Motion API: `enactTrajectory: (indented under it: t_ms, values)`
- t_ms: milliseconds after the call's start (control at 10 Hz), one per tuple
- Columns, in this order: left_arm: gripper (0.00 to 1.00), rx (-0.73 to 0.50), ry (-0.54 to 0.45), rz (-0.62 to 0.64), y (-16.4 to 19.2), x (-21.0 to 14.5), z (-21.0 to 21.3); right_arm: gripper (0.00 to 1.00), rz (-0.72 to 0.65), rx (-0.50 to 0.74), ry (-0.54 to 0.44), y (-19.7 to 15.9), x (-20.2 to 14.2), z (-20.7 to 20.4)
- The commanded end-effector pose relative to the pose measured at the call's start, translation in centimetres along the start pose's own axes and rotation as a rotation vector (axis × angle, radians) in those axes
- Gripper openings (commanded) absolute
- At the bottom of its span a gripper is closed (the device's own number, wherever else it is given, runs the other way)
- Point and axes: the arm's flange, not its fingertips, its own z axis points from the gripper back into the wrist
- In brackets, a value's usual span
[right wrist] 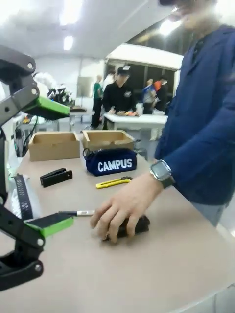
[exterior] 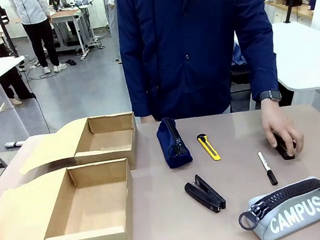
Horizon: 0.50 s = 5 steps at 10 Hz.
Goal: Place items inside the box.
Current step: Pick up a Pencil pouch or Stapler and place it inside the Mailer Box closest to the robot.
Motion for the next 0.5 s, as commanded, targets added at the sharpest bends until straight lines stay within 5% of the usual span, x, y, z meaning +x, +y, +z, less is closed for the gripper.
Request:
enactTrajectory:
  t_ms: [0, 200, 400]
  values:
    - [1.00, -0.008, 0.012, -0.017, -0.2, -0.1, 0.2, 1.00, -0.106, 0.105, -0.041, -5.1, 1.8, 4.4]
    - [1.00, -0.008, 0.012, -0.017, -0.2, -0.1, 0.2, 1.00, -0.233, 0.157, -0.049, -9.0, 2.0, 4.8]
    - [1.00, -0.008, 0.012, -0.017, -0.2, -0.1, 0.2, 1.00, -0.257, 0.162, -0.072, -9.2, 2.2, 4.3]
